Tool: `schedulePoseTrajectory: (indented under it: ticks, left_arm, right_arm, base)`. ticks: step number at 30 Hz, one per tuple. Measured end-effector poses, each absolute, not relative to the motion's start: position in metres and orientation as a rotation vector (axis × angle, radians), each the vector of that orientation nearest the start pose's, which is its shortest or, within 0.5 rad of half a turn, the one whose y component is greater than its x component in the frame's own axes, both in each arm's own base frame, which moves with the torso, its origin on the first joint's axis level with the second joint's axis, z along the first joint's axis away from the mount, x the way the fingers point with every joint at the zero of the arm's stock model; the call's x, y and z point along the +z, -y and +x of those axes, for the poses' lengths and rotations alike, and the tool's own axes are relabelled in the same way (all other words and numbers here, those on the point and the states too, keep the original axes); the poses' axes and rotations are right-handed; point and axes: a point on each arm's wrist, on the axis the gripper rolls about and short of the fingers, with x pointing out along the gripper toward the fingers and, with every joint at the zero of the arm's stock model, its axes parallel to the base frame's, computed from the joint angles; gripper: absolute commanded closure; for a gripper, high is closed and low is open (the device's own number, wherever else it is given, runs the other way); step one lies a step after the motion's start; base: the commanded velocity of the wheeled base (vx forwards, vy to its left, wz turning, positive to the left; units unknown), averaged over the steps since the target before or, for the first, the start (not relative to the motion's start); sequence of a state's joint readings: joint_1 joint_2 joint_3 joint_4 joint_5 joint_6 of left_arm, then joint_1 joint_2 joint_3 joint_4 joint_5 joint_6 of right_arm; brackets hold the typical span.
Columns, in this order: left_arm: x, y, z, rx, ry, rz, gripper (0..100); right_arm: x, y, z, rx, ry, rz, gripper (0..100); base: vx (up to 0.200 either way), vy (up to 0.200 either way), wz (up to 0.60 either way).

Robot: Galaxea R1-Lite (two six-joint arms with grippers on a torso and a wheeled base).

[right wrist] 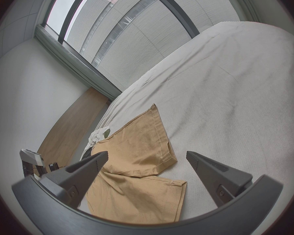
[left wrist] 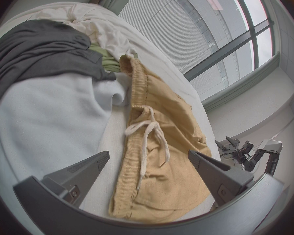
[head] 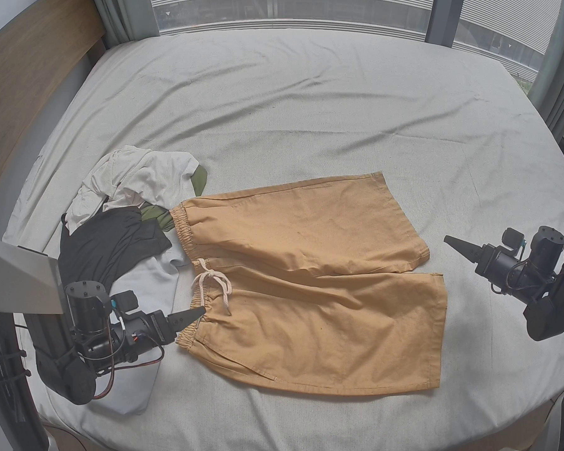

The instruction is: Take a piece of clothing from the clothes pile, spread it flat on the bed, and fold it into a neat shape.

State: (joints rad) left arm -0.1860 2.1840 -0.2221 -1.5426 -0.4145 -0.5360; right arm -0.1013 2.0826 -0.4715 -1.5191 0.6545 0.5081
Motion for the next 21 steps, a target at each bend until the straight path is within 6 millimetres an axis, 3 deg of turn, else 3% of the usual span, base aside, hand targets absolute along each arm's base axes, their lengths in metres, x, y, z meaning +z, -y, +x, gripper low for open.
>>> schedulePoseTrajectory:
  ticks: [8,21]
  left_arm:
    - [0.008,0.061,0.243,-0.459,-0.643,-0.554,0]
    - [-0.001,0.06,0.247,-0.446,-0.665,-0.554,0]
  right_arm:
    - [0.081,0.018,0.309,0.524,-0.211,0.523,0]
    - [0.084,0.018,0.308,0.526,-0.198,0.518,0]
  base:
    - [0.0,0.0,0.0]
    - [0.0,0.0,0.0]
